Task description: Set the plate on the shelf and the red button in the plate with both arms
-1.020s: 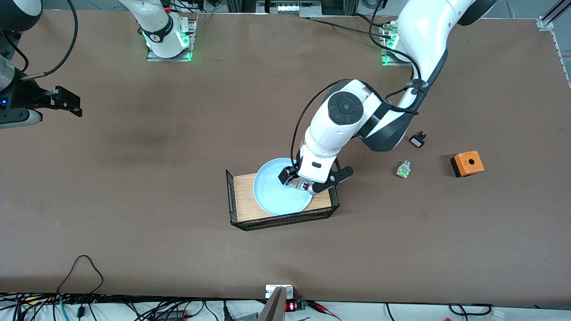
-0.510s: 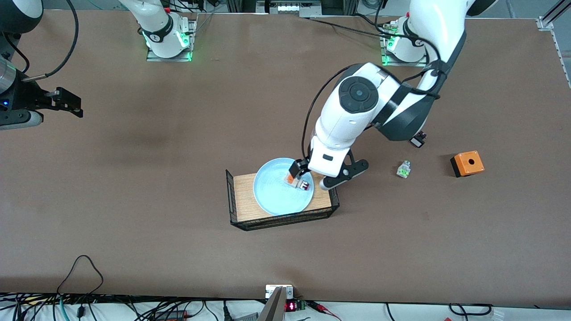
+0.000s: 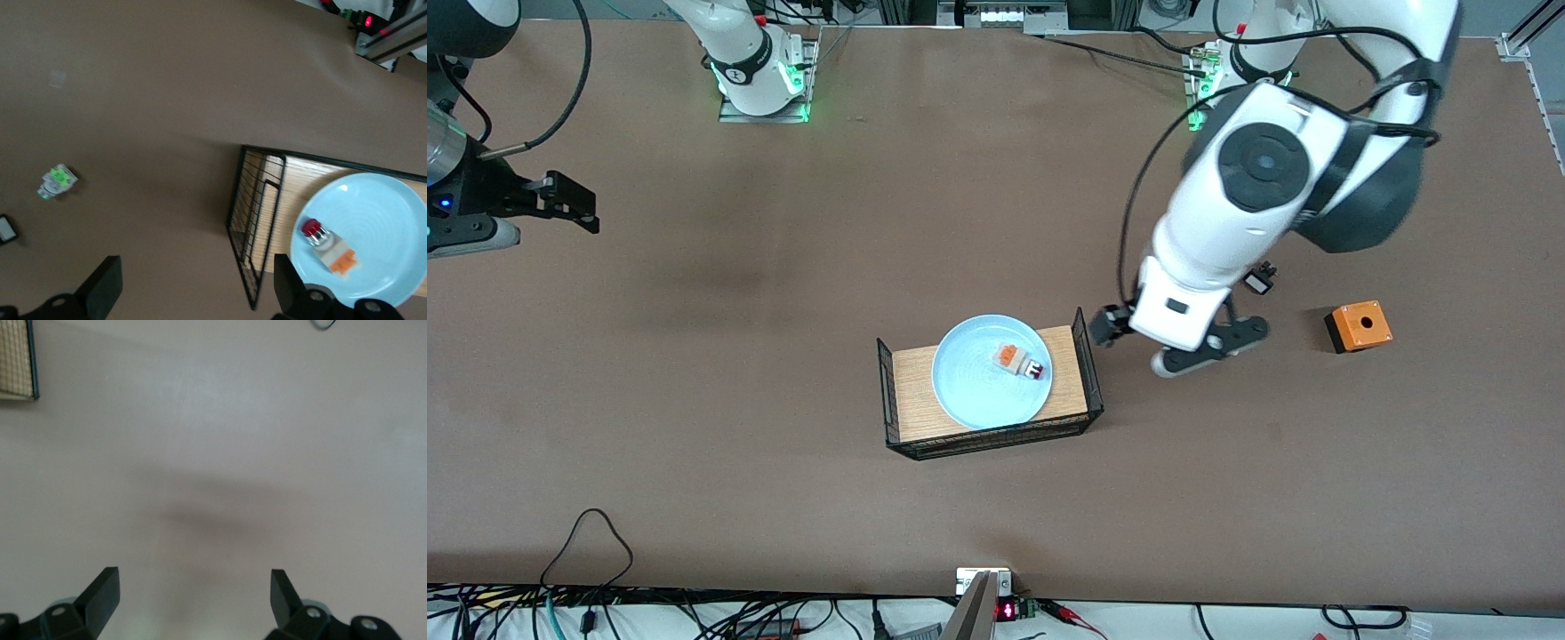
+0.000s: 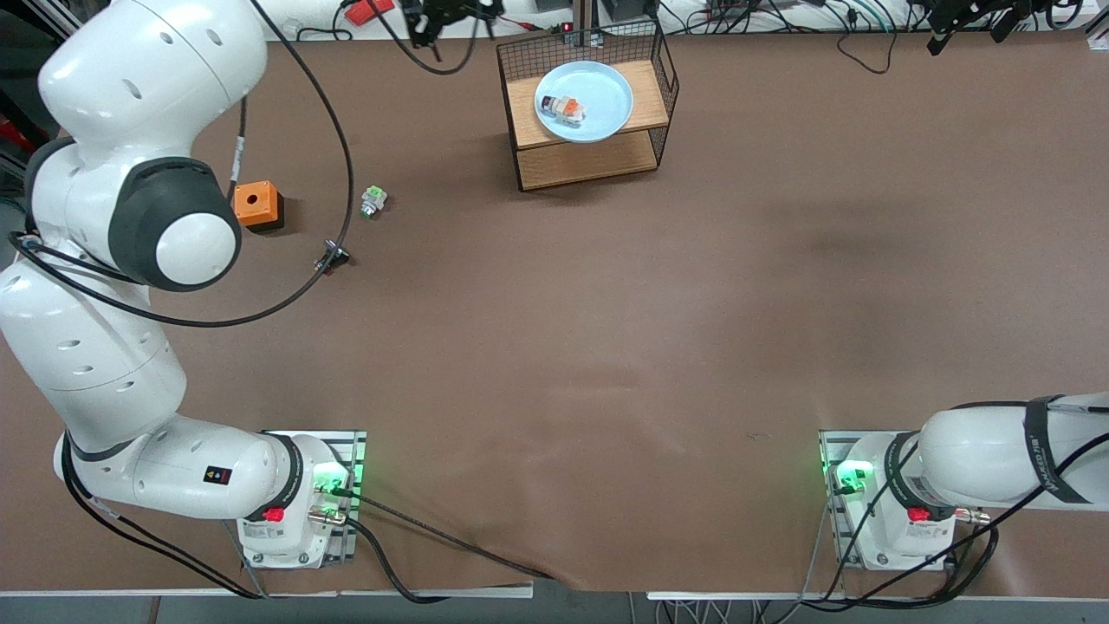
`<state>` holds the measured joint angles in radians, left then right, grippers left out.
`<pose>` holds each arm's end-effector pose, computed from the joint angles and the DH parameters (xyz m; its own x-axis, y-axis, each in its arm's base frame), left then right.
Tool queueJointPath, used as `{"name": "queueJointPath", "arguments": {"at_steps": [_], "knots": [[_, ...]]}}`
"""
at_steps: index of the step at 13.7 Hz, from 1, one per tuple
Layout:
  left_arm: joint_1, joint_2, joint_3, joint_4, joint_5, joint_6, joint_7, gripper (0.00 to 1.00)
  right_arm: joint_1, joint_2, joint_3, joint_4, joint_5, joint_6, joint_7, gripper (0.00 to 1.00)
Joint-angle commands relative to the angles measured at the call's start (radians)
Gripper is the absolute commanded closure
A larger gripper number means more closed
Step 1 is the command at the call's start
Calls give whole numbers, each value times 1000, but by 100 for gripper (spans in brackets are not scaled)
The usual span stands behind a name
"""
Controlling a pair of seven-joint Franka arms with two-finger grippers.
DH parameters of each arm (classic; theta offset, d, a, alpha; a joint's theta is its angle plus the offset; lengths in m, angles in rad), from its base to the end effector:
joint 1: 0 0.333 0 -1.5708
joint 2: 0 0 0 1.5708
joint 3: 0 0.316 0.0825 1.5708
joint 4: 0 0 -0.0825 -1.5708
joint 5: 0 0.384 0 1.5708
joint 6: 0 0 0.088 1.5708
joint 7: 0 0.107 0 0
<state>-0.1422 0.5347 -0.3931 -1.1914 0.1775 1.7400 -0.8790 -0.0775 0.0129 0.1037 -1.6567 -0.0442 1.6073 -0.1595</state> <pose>0.6497 -0.2866 0.4984 0.9309 0.3650 0.0165 0.3637 -0.9301 0.0516 0.5579 0.0097 0.5800 0.9802 0.1861 -0.0682 0.1886 -0.9815 0.0322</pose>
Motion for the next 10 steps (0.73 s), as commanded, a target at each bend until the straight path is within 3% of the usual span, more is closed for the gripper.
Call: {"name": "queueJointPath", "arguments": {"at_steps": [1,5,10], "knots": [[88,-16,-9,-11,54,-60,139,0,4,-1,-1,15,15,-84,20,0],[231,-16,-9,-11,166,-65,325,0,12,4,1,35,33,-95,21,0],[394,-39,-16,-11,168,-126,693,0,56,24,1,72,35,-84,28,0]]}}
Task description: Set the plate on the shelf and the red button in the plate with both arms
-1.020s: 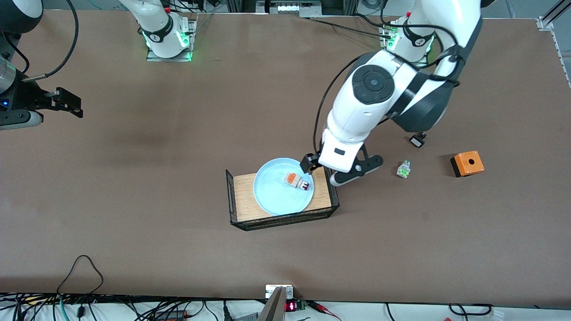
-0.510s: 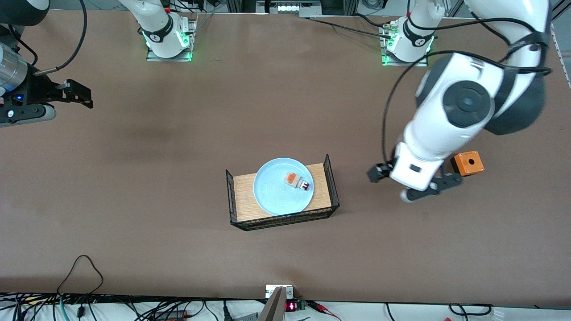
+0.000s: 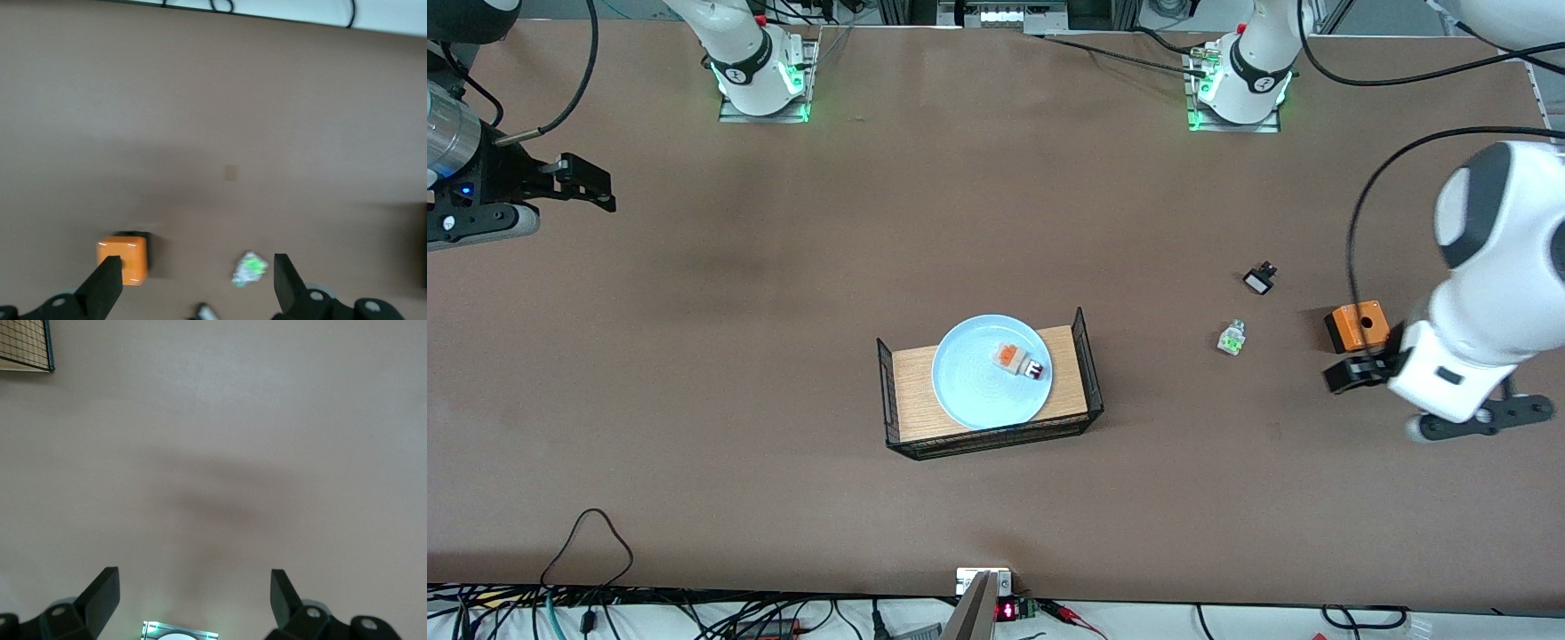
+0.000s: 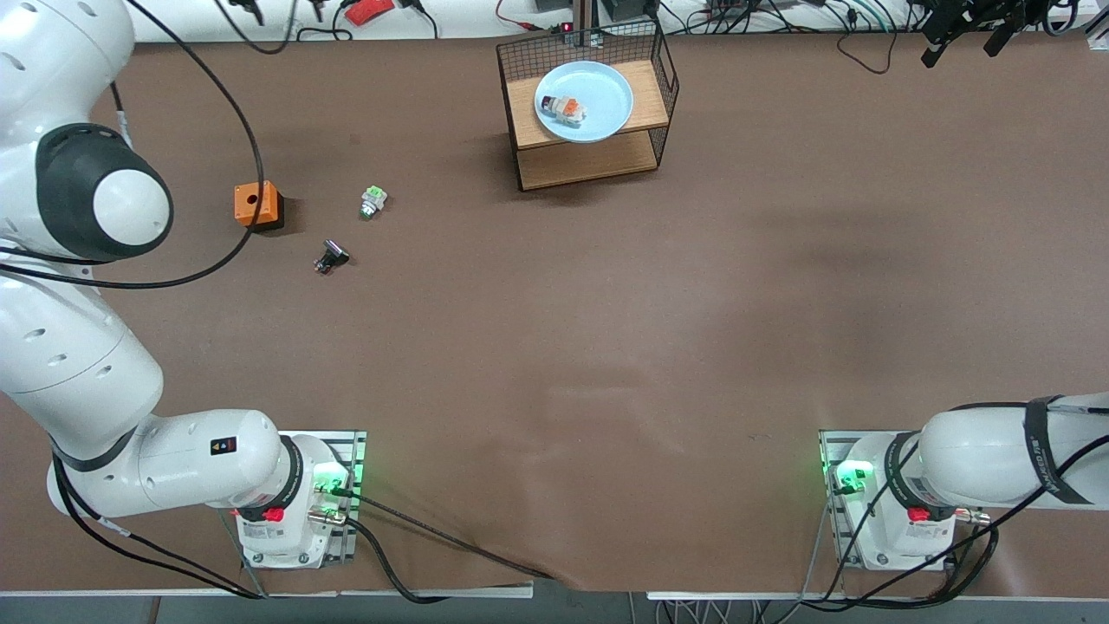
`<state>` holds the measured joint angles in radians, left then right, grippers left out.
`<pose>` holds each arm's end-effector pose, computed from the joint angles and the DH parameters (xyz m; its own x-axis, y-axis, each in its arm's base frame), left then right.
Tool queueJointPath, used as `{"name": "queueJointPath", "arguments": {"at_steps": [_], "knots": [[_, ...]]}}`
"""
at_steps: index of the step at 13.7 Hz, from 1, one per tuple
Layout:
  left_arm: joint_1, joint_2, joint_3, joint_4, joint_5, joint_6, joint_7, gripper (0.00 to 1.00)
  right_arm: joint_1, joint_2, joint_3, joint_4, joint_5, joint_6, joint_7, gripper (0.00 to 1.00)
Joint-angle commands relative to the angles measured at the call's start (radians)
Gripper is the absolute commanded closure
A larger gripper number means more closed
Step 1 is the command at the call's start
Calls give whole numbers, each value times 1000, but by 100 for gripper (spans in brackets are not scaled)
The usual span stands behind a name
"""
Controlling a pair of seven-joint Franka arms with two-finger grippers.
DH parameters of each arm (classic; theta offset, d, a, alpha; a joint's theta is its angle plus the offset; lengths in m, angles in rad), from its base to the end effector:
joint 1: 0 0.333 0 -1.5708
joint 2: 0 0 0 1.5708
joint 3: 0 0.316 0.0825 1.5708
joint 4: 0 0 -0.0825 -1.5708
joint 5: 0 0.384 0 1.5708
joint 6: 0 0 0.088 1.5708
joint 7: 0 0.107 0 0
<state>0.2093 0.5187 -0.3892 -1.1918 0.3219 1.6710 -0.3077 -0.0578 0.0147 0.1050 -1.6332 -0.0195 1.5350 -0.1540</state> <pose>0.7013 -0.0291 0.5033 0.9898 0.1385 0.0341 0.1417 -0.9818 -0.1261 0.5512 0.0235 0.5843 0.9734 0.1990 -0.1140 0.2003 -0.9797 0.0004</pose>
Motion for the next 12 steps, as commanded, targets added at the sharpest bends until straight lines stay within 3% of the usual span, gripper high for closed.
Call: {"name": "queueJointPath", "arguments": {"at_steps": [1,4,6,8,9,11,12], "knots": [[56,-41,-20,-12,20,-106,193,0,70,36,-1,76,12,-12,54,0],[75,-57,-25,-14,-10,-196,350,0,162,48,-1,110,9,-16,243,0],[68,-100,-25,-37,-59,-244,444,0,161,48,-2,110,9,-16,240,0],[65,-124,-1,-38,-183,-238,431,0,135,65,-7,111,1,-10,149,0],[36,-138,59,-38,-228,-231,405,0,122,65,-7,111,-2,-7,87,0],[-133,-186,271,-48,-328,-166,351,0,67,68,-7,110,0,-3,39,0],[-172,-201,318,-58,-348,-149,336,0,34,74,-7,110,4,-3,27,0]]}}
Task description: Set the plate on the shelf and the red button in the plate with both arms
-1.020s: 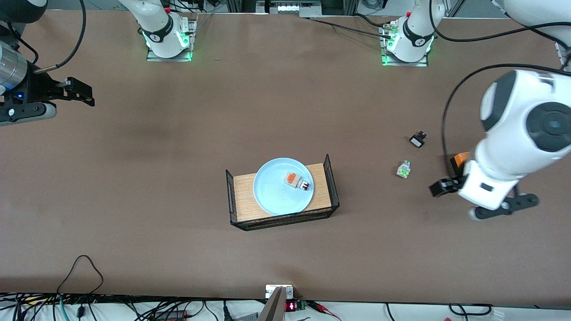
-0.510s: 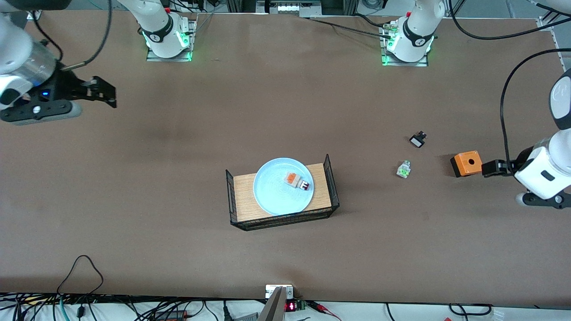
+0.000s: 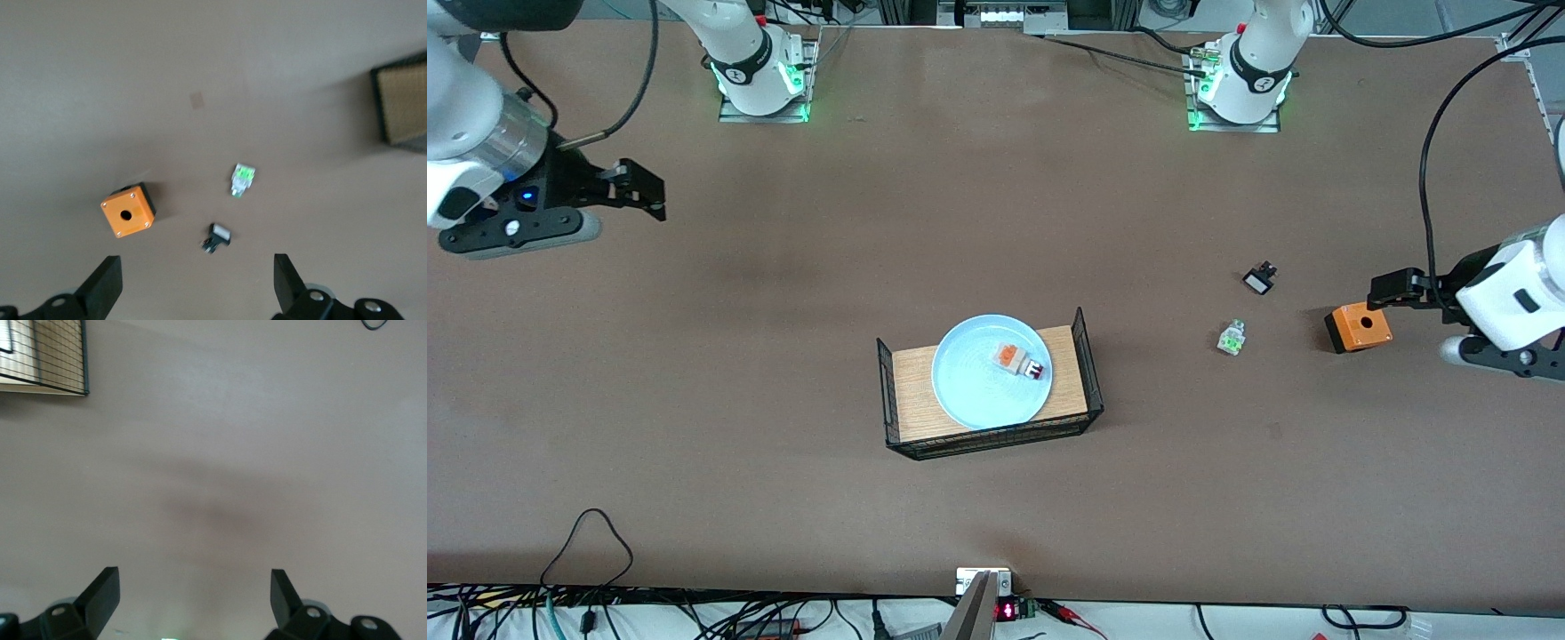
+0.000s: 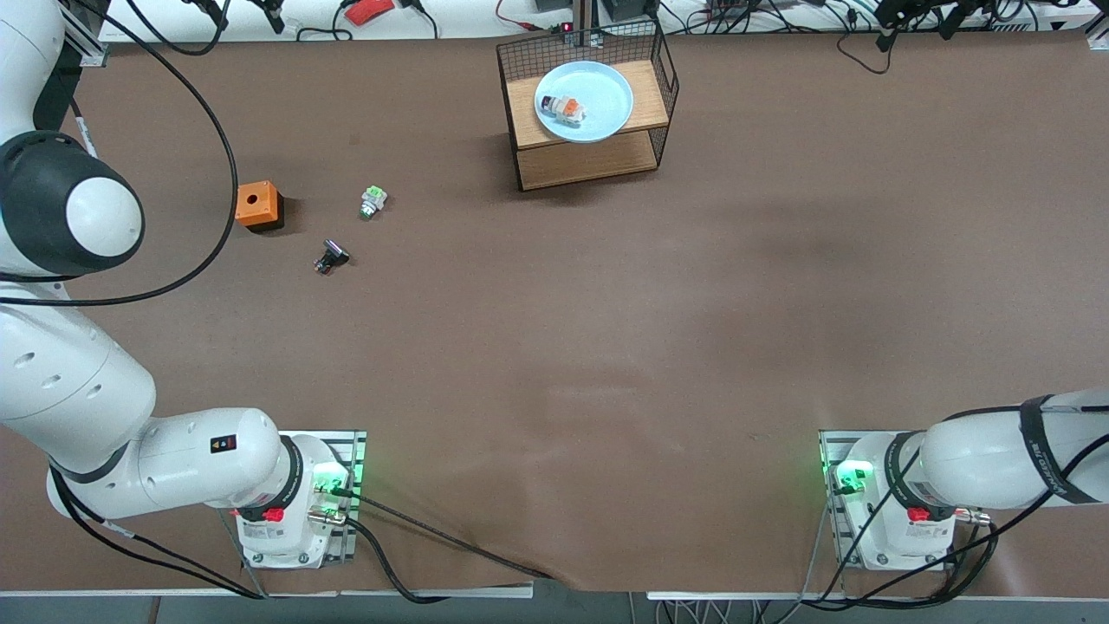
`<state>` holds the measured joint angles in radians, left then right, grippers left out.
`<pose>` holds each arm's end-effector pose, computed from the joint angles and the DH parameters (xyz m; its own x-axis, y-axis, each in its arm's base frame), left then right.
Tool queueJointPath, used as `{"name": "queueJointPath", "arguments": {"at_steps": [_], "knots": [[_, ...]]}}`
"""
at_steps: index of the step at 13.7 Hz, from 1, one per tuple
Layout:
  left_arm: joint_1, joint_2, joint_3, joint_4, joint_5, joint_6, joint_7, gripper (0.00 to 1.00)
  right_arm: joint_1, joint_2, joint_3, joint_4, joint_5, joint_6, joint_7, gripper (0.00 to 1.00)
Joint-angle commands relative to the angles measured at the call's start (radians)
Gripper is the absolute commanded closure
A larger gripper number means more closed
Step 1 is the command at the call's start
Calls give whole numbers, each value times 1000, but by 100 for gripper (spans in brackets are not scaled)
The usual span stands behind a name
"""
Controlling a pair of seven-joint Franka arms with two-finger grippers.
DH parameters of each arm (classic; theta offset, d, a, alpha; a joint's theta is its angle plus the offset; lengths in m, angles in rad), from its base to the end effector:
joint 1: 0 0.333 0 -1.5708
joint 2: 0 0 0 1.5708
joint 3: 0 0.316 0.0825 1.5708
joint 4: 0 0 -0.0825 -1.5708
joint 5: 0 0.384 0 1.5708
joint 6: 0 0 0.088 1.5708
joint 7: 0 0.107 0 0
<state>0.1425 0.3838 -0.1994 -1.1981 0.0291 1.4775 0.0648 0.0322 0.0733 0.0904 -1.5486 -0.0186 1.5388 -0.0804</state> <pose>0.6548 -0.0076 0.5615 0.9893 -0.1116 -0.0941 -0.1071 -0.9929 0.0513 0.5681 0.0661 0.5911 0.9761 0.2009 -0.0834 0.2020 -0.9794 0.0053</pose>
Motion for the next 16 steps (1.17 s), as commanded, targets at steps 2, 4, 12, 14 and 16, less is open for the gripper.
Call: {"name": "queueJointPath", "arguments": {"at_steps": [2,4,12,14,16], "knots": [[-106,-109,127,-82,-57,41,-46,0,-98,20,8,24,5,-6,-169,0],[-109,-167,120,-184,-54,102,-46,0,-104,20,8,24,0,-5,-194,0],[-115,-233,112,-282,-44,159,-89,0,-120,13,9,38,3,-52,-173,0],[-112,-234,115,-275,-44,153,-85,0,-118,3,9,32,2,-57,-72,0],[-110,-230,117,-261,-44,153,-85,0,-114,-9,9,22,-1,-58,43,0]]}}
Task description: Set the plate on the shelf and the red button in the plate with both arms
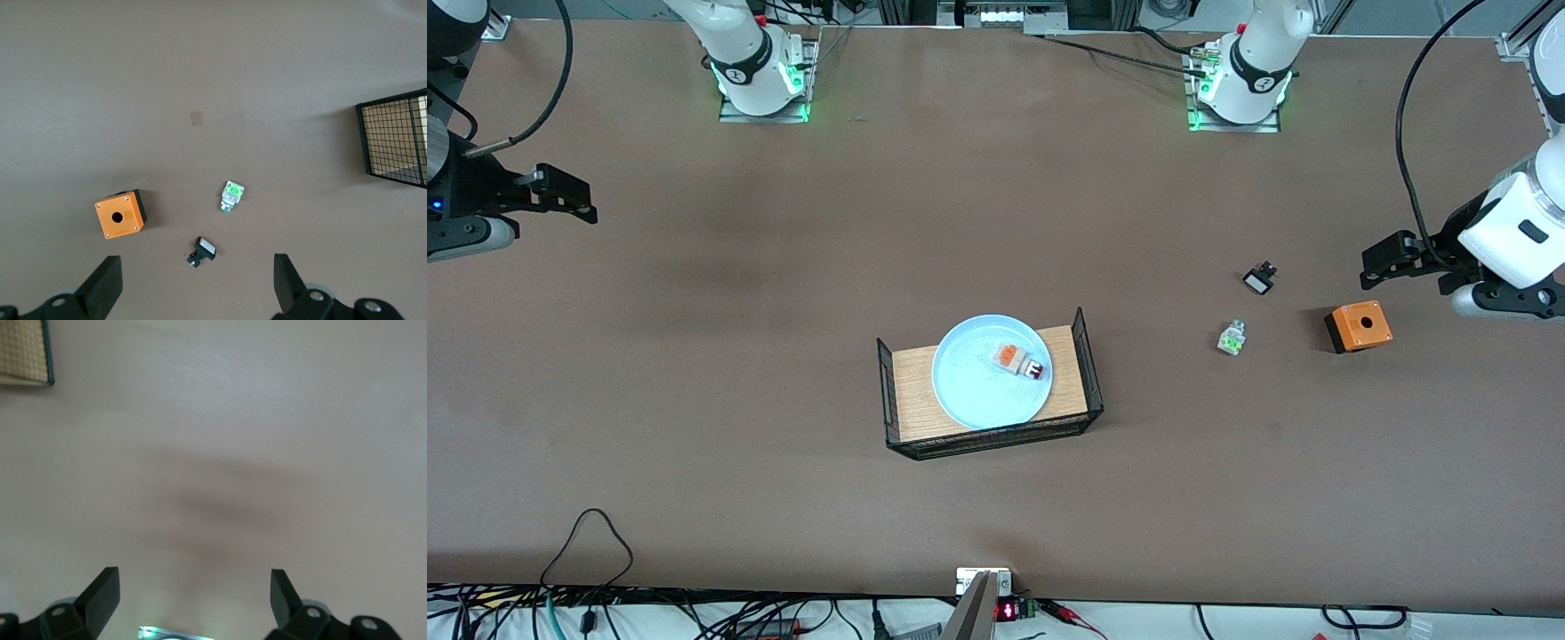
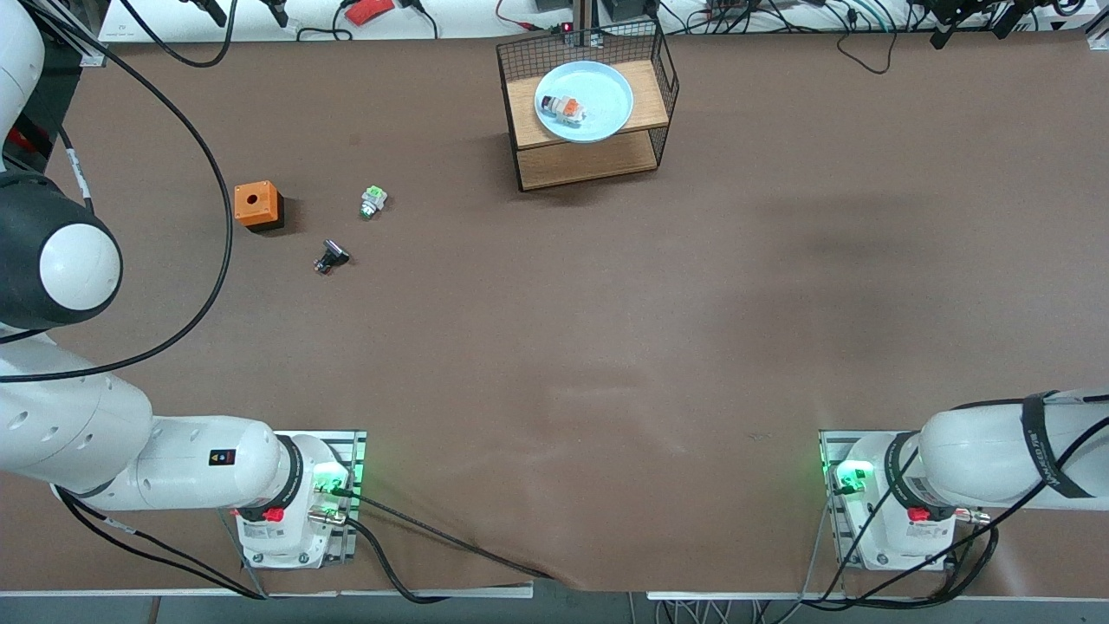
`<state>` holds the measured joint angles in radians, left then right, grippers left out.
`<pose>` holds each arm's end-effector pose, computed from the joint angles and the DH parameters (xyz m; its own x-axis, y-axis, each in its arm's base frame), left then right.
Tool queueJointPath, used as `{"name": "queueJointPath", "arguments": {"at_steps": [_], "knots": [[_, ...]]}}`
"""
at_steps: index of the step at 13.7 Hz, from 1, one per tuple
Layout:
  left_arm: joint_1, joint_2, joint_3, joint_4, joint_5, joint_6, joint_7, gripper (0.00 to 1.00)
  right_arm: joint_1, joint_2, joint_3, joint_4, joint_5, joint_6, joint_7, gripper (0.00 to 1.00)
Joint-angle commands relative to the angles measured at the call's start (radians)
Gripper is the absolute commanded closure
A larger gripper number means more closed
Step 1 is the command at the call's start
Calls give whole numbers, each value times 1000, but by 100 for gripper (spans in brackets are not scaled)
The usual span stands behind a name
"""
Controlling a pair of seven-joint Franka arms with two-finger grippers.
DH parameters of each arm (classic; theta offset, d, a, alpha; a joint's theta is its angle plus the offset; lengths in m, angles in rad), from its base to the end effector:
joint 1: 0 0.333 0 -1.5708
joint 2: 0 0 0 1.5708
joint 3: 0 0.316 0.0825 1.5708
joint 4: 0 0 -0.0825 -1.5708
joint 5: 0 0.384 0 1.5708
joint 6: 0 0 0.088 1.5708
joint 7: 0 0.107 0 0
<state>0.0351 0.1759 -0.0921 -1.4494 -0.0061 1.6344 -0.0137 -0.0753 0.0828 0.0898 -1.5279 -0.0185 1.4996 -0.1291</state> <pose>0.6125 -0.0306 0.5854 0.9991 -0.0413 0.0095 -0.0415 -0.9989 0.0223 0.5708 0.0041 0.5923 0.9836 0.1422 -0.1110 0.1427 -0.9898 -0.0033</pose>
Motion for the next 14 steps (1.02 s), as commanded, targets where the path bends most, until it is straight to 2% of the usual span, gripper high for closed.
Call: {"name": "queueJointPath", "arguments": {"at_steps": [1,14], "knots": [[-3,-23,9,-11,-9,-4,-11,0,-4,-18,11,2,-1,-28,139,0],[5,-23,19,-8,-22,-5,-9,0,-6,-17,13,12,5,-47,143,0]]}}
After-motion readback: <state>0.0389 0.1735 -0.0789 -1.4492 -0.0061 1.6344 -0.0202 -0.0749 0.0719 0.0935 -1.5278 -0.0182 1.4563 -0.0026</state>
